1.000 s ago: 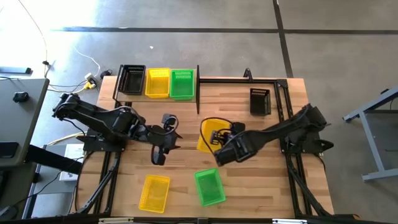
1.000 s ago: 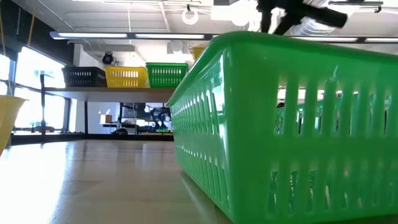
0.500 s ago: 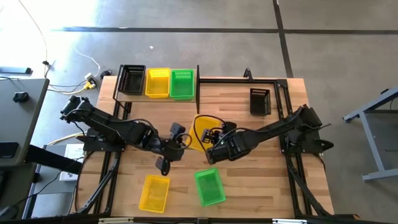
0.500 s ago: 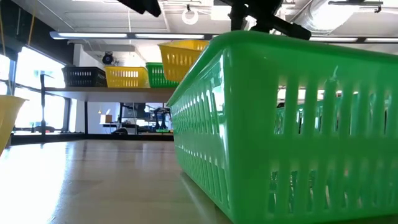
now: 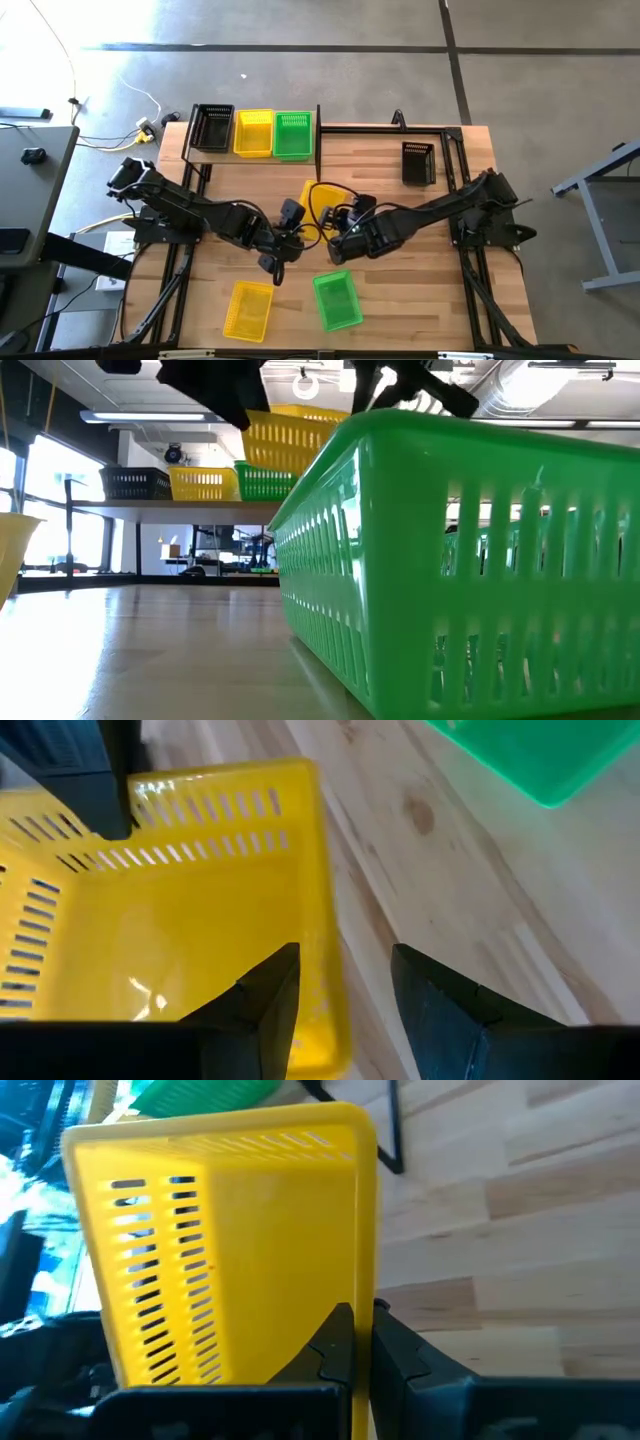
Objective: Stack baskets on shelf by color
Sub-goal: Stack the right yellow basket on top of yellow basket on the shelf
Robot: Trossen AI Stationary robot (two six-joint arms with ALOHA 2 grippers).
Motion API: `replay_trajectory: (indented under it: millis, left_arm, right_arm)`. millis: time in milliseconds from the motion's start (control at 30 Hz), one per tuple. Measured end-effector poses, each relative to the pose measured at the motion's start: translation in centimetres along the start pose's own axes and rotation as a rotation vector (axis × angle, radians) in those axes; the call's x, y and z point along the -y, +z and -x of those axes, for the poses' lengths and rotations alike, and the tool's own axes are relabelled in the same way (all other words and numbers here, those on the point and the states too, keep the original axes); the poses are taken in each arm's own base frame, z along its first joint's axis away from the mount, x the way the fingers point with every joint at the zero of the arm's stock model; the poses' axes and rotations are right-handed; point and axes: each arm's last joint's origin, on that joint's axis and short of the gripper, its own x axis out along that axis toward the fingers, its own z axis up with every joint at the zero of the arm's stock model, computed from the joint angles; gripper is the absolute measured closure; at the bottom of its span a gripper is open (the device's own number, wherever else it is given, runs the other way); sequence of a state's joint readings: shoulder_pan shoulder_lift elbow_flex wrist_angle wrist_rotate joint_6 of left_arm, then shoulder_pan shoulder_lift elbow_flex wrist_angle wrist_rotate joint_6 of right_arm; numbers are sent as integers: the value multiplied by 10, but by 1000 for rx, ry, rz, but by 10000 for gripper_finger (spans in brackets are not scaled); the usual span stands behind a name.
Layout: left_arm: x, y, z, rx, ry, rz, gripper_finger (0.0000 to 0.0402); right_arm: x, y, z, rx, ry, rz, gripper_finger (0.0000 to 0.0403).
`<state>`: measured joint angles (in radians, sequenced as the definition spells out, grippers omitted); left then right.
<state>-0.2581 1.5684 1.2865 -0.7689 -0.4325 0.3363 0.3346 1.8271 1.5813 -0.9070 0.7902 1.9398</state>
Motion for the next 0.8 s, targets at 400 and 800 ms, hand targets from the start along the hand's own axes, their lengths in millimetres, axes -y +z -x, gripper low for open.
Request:
replay_trajectory:
  millis: [400,800]
  left_arm:
    - [-2,0,-3,-26,61,-19,344]
    - [-1,0,-3,-22,52,-42,398]
  right_arm:
    - [-13,4,11,10,49,45,403]
    - [-12,4,12,5,43,77,381]
